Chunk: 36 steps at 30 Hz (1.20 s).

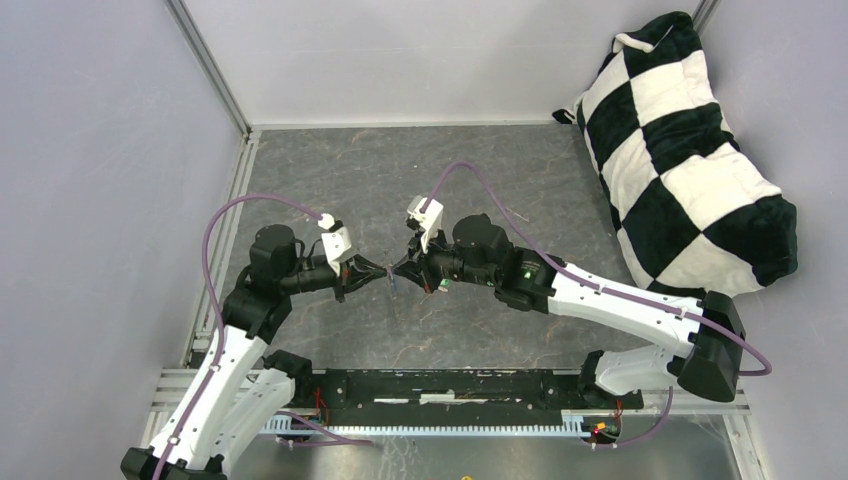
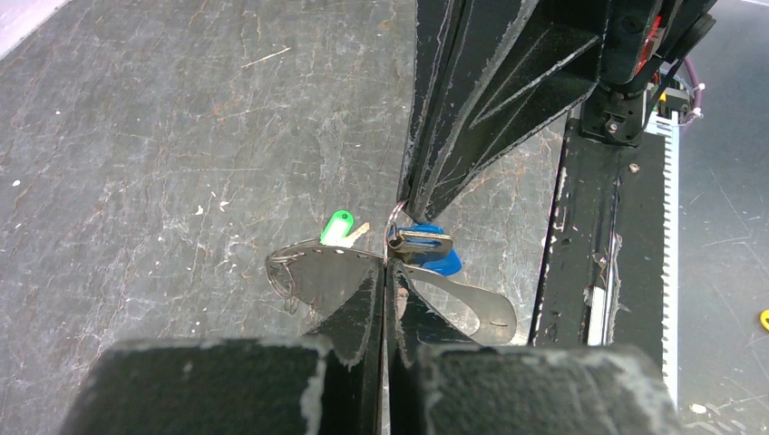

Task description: Put the keys on the keyring

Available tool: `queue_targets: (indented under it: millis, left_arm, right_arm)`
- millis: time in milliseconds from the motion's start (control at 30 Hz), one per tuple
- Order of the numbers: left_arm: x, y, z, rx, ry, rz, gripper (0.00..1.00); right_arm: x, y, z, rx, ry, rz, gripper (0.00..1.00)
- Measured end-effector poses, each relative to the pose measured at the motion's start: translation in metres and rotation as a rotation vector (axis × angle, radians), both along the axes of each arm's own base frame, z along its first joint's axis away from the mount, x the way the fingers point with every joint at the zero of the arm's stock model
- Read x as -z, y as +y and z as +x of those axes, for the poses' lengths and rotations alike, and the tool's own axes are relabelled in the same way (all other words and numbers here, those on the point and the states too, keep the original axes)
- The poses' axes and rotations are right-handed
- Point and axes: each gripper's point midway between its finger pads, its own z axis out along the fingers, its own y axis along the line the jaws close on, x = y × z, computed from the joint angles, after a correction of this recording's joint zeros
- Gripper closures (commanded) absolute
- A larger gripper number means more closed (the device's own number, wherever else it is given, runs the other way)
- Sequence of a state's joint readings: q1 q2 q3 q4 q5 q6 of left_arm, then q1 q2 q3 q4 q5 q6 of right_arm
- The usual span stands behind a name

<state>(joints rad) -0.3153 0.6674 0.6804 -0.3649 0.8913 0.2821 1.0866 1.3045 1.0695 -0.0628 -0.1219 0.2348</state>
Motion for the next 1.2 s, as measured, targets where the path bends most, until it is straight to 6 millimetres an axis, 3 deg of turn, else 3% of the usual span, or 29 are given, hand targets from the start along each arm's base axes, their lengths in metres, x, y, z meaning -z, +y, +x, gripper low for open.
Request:
queue_targets:
  millis: [1200]
  left_arm:
    - [-0.004, 0.001, -0.002, 0.0, -0.02, -0.006, 0.98]
  right_arm:
    - [0.011, -0.009, 0.012, 0.106, 0.094, -0.001, 1.0]
